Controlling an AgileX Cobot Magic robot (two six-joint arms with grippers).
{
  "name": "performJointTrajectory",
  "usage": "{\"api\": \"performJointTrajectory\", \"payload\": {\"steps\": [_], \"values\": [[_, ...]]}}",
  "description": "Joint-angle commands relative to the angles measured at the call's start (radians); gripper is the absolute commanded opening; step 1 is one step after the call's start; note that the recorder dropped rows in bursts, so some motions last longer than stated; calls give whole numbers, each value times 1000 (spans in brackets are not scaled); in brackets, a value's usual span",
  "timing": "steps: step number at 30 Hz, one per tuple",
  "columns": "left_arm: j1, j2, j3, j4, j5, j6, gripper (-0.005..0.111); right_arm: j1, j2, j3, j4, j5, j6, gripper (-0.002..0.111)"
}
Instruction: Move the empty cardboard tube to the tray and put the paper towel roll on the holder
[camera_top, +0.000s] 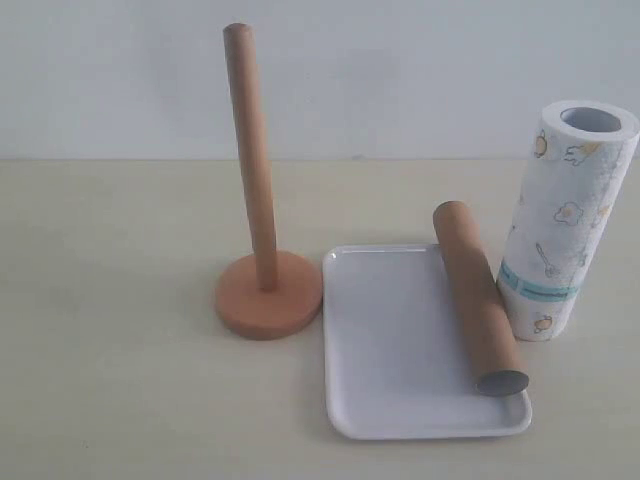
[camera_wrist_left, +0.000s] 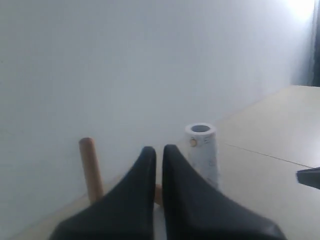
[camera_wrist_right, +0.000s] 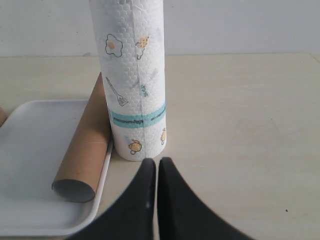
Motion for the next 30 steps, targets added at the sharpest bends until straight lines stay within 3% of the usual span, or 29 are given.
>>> {"api": "performJointTrajectory", "payload": {"steps": [1,10,15,19,25,30], "values": [[141,-23,66,174,-57,14,4,1,-5,-1,0,-5,0,1],[616,-73,427,170,-374,-56,4,1,-5,-1,0,-5,0,1],[792,-148,606,112,-515,-219,4,1,-5,-1,0,-5,0,1],[840,-179,655,84,-513,-242,4,1,-5,-1,0,-5,0,1],[840,-199,655,84,-492,-323,4,1,-5,-1,0,-5,0,1],[840,-330,655,86,-492,-335,4,1,-5,-1,0,-5,0,1]]}}
